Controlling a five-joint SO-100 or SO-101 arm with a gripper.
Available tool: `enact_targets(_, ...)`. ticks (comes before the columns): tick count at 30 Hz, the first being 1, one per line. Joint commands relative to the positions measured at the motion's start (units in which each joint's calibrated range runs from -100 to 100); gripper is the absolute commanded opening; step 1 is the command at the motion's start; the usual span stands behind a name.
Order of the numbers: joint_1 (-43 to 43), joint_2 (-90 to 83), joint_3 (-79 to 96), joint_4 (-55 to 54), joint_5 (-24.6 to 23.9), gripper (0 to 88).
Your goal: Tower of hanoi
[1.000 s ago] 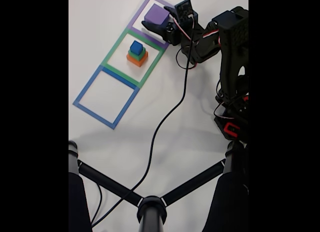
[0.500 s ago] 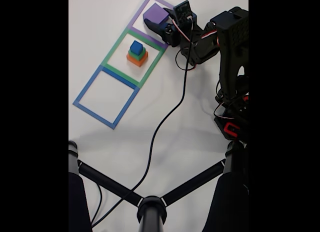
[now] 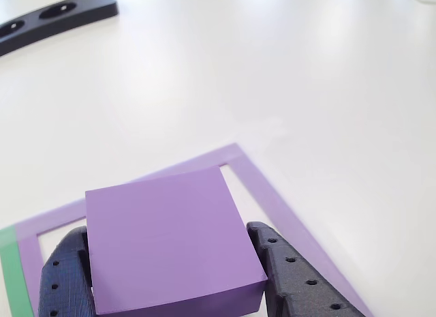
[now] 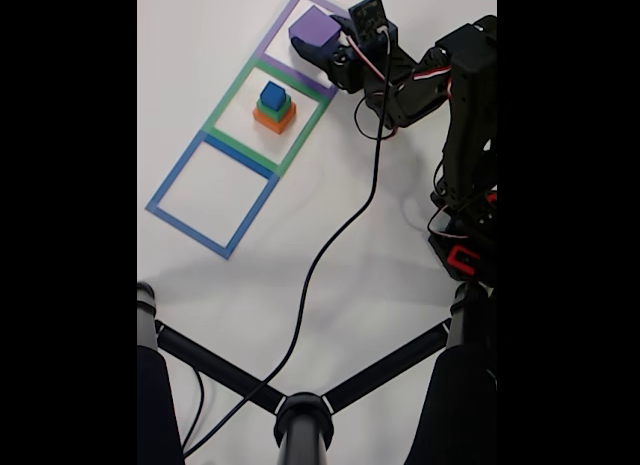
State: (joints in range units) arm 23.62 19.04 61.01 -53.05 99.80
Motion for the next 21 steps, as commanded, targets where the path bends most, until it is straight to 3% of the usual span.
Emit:
enact_targets(1, -0.7, -11.9, 0.8, 7.8, 0.2, 10.9)
enact_targets(8, -0.1, -30.3, -2.4, 34.9, 0.2, 10.3)
enact_targets(15, 0.1, -47.1, -25.3, 85.5, 0.2, 9.7)
enact_targets(21, -2.0, -50.3, -51.5, 120.3, 0.2, 9.4)
